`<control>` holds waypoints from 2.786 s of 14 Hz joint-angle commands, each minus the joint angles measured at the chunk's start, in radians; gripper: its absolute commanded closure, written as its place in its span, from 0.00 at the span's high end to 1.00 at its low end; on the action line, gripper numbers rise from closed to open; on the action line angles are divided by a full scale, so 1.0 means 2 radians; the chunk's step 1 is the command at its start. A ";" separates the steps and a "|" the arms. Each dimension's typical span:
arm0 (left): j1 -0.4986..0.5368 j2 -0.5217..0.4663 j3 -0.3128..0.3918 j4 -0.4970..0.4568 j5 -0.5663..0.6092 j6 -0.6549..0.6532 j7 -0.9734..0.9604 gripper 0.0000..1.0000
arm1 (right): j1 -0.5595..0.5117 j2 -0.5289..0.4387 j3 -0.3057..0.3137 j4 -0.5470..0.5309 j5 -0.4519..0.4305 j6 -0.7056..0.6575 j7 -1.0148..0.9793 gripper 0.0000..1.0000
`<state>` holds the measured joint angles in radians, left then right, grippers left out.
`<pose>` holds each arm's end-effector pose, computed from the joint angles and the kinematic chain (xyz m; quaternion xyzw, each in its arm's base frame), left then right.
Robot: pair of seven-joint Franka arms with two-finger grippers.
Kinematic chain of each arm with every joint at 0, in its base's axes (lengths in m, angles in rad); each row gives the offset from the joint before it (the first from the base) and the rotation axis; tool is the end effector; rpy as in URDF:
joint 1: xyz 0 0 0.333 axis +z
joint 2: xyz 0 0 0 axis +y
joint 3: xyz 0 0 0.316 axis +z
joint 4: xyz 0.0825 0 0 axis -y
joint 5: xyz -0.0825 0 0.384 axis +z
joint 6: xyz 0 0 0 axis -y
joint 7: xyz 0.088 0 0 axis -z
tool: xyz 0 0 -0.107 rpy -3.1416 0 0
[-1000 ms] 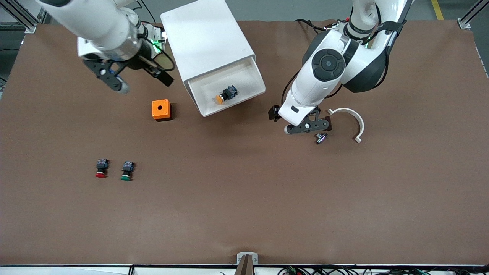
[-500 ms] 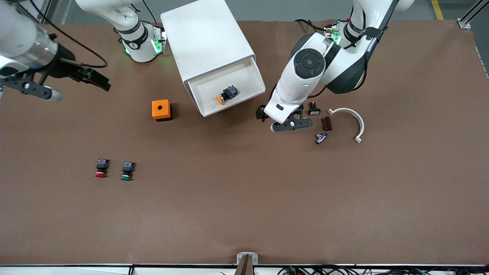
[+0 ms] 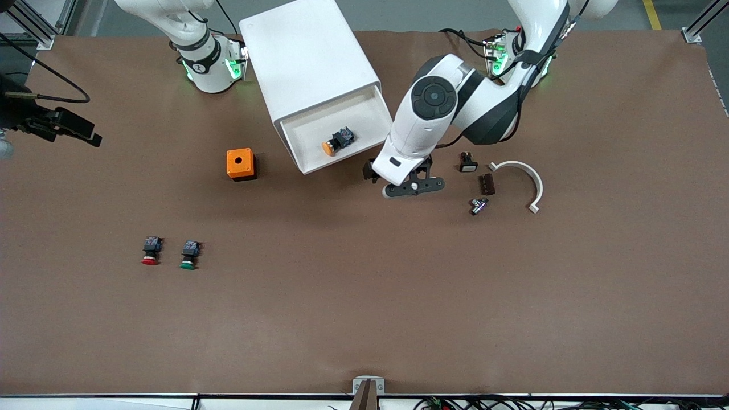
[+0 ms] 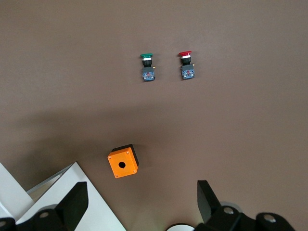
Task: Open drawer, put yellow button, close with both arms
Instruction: 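Push the drawer into the cabinet with the left gripper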
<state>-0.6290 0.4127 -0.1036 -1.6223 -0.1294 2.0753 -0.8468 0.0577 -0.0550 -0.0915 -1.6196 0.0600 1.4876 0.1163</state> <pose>0.5028 -0.4502 0.3898 0.9925 0.0916 -0.0406 0.0696 0.5279 -0.0124 0.6246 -0.9960 0.0734 0.0399 0.0308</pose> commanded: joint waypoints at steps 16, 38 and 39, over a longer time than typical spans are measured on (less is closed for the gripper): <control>-0.053 0.027 -0.001 0.019 0.006 -0.006 -0.046 1.00 | 0.000 -0.004 0.012 0.003 -0.026 0.006 -0.024 1.00; -0.110 0.027 -0.034 0.017 -0.050 -0.040 -0.131 1.00 | 0.009 -0.001 0.014 0.011 -0.028 0.006 -0.024 1.00; -0.096 0.025 -0.031 0.019 -0.046 -0.040 -0.131 1.00 | 0.009 -0.001 0.014 0.011 -0.029 0.006 -0.024 1.00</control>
<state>-0.8616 0.4647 -0.1583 -1.6003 -0.2087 2.0048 -1.1029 0.0713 -0.0558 -0.0632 -1.6082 0.0197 1.5005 0.0745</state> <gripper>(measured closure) 0.000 0.000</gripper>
